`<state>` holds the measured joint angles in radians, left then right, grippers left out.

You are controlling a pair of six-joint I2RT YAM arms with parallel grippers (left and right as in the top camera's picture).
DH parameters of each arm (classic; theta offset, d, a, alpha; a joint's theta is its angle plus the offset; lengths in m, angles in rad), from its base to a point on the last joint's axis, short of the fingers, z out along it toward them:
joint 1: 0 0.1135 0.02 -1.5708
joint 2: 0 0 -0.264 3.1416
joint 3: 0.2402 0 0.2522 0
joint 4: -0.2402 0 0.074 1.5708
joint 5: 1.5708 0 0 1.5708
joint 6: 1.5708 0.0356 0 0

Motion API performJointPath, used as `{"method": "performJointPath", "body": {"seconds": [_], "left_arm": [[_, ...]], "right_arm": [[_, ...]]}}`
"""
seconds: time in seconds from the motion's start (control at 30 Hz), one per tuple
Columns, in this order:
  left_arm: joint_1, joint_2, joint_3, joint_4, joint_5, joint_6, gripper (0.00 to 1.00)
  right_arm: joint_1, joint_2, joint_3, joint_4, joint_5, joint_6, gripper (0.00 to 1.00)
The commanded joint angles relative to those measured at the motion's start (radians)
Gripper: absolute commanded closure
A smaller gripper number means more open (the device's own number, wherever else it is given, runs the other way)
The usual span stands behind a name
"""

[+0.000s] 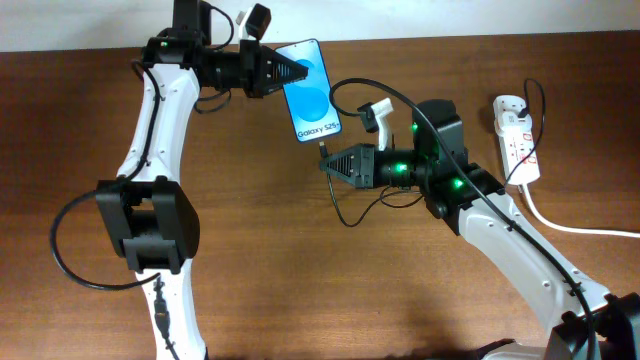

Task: Plug charger to phone and switch on socket
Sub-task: 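Push the cable plug up into the phone's bottom port with the right gripper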

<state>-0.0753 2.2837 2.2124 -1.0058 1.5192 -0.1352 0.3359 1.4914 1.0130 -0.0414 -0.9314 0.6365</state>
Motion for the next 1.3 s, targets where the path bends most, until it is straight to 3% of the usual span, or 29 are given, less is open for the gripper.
{"method": "performJointPath", "body": {"seconds": [0.0,1.27], "left_arm": [[0.006,-0.006,0.014,0.002,0.053,-0.009,1.00],[-0.023,-0.006,0.014,-0.025,0.052,-0.005,1.00]], "right_arm": [[-0.003,0.002,-0.001,0.013,-0.023,0.001,0.96],[-0.035,0.002,-0.002,0.020,-0.003,0.008,0.96]]}}
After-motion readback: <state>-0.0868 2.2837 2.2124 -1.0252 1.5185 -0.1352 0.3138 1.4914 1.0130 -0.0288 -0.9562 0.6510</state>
